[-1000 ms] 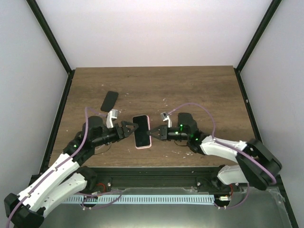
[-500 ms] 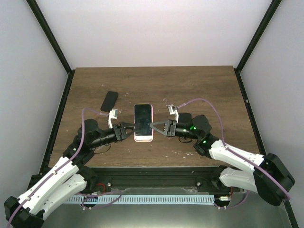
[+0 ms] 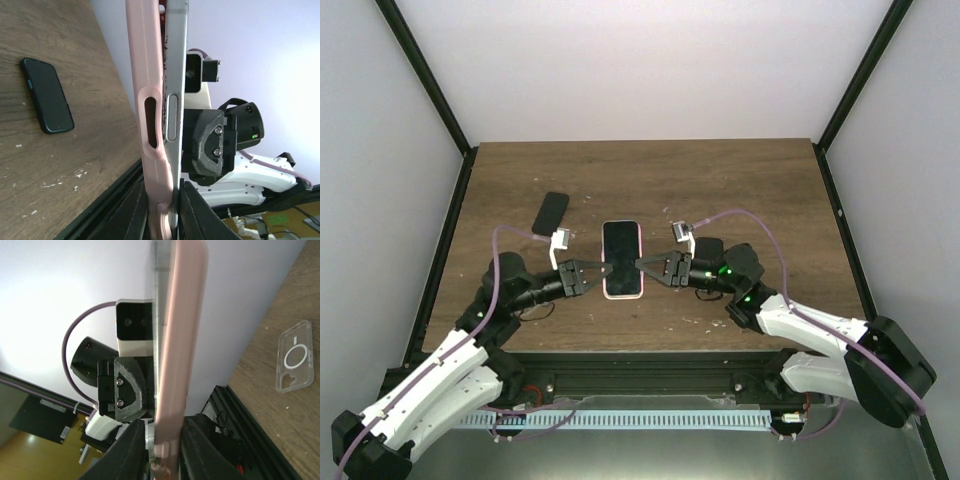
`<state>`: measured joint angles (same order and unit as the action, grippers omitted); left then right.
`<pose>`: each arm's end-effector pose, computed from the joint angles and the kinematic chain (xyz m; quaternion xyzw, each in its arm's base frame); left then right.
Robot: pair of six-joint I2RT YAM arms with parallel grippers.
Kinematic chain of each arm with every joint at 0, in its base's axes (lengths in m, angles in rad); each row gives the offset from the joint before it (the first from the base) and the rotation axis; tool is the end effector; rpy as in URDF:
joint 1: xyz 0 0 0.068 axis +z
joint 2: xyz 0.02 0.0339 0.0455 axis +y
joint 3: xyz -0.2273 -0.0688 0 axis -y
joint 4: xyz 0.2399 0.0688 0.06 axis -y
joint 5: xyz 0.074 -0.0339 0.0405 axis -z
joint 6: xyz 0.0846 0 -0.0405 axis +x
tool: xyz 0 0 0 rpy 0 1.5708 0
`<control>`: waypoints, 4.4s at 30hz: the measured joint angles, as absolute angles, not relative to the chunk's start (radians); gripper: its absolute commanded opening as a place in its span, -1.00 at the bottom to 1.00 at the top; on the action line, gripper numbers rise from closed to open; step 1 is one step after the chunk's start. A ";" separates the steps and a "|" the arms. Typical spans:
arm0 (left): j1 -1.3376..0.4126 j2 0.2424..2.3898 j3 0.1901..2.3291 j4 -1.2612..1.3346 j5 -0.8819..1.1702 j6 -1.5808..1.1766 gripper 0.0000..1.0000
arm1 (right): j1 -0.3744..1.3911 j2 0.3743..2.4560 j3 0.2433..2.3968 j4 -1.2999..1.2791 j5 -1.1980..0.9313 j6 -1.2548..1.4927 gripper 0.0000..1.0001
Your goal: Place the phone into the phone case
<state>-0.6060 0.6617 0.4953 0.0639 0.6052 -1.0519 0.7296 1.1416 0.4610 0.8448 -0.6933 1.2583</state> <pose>0.1616 -0.1706 0.2579 0.0380 0.7353 -0.6209 0.2690 0.1778 0.2315 0.2386 -0.0912 0.6548 0.7211 0.2071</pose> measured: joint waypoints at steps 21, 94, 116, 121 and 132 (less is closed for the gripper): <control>-0.602 0.678 0.541 0.012 0.675 -0.957 -0.02 | 0.723 1.142 0.463 0.835 -0.836 1.111 -0.79; -0.601 0.820 0.549 0.253 0.804 -1.018 -1.00 | 0.723 1.004 0.411 0.752 -0.907 1.064 -0.19; -0.604 0.873 0.611 0.148 0.928 -0.827 -1.00 | 0.723 0.952 0.430 0.664 -0.860 1.100 -0.04; -0.604 0.885 0.612 0.122 0.934 -0.801 -1.00 | 0.723 0.953 0.433 0.651 -0.862 1.099 -0.29; -0.601 0.917 0.651 0.049 0.945 -0.767 -1.00 | 0.723 0.937 0.448 0.564 -0.842 1.070 -0.99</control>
